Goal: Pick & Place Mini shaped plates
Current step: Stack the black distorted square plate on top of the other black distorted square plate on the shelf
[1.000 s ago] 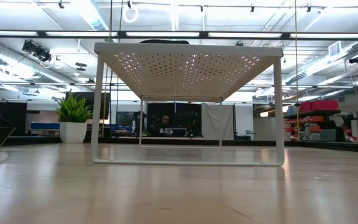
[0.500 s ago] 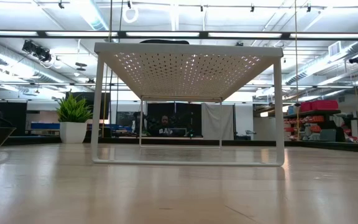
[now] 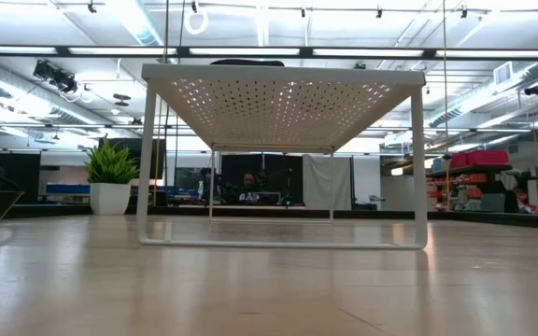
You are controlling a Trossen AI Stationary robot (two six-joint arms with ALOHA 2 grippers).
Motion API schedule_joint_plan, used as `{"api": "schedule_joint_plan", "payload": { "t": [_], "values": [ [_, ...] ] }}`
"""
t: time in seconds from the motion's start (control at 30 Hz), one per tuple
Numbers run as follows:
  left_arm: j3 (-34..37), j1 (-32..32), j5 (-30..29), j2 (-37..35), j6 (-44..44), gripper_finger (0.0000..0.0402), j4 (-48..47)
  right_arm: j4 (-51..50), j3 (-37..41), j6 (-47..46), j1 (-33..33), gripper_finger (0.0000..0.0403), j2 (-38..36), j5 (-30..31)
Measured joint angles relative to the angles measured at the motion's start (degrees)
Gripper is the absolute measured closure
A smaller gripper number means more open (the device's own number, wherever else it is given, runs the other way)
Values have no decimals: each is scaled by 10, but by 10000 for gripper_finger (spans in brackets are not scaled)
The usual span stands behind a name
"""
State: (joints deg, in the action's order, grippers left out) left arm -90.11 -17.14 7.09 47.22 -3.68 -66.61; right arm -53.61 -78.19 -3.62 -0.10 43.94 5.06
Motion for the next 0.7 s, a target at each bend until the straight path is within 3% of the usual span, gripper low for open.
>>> {"api": "schedule_joint_plan", "payload": {
  "t": [0.47,0.7],
  "values": [
    [0,0,0,0,0,385,0,-110,0,14,0,403,-62,-2],
    [0,0,0,0,0,385,0,-114,0,2,0,403,-98,-2]
  ]
}}
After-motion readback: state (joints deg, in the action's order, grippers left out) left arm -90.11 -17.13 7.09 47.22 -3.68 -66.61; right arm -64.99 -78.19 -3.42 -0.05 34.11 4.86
